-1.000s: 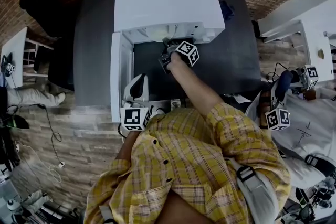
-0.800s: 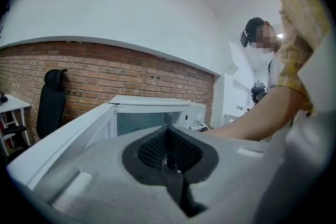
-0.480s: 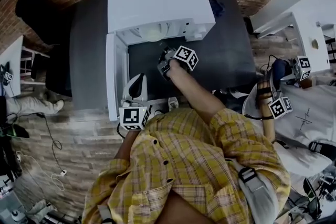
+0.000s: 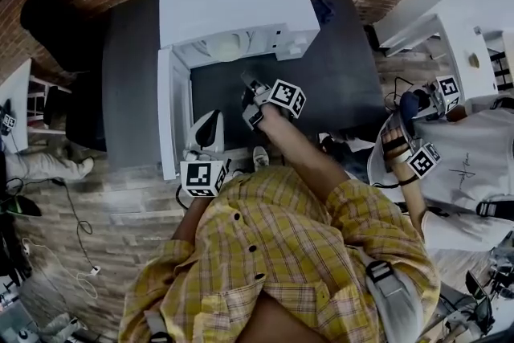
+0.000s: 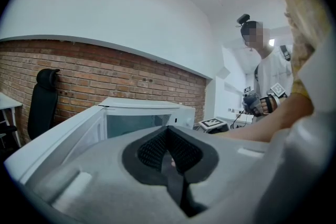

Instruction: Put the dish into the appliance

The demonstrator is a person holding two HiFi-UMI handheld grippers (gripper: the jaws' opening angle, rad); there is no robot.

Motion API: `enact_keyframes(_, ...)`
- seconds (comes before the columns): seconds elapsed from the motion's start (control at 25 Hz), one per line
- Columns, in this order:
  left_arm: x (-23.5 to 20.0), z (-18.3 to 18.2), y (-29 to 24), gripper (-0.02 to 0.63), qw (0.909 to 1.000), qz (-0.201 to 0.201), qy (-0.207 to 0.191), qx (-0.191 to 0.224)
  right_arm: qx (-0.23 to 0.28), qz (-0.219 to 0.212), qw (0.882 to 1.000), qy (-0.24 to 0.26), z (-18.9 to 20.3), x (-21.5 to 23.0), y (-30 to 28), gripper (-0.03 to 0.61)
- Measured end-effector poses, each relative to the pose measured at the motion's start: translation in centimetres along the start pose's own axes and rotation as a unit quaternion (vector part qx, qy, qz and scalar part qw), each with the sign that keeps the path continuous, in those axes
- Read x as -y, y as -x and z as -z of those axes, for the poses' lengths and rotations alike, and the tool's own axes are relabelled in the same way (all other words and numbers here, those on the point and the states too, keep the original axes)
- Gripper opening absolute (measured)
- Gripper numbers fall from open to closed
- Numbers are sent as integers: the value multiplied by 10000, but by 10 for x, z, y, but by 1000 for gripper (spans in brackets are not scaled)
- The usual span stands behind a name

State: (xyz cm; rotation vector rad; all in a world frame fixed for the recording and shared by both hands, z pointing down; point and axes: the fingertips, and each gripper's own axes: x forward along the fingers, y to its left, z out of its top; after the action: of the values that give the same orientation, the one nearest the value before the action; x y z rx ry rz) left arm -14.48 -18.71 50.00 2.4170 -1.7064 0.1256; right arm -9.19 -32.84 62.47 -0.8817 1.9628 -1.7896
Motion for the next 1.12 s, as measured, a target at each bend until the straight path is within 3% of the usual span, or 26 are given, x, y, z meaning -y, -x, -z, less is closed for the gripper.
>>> enact_keyframes(0.28,3,-3,1,0,10000,14,71,67,-129,-285,9957,874,13,-32,31,-8)
enact_keyframes(0.48,8,-4,0,0,9999,94,63,123,-269,-387,9824,1805,25,-52,50,-8)
enact_keyframes(0.72,12,-5,1,0,9998,125,72,156,-348,-469,9483,3119,37,-80,69,-6)
enact_keyframes(0.92,14,-8,5,0,9997,126,58,188,-281,-536,9202,3868,45,-103,80,-3)
enact_keyframes(1.12,17,-8,6,0,9996,156,78,235,-225,-553,8839,4638,52,-119,92,-3)
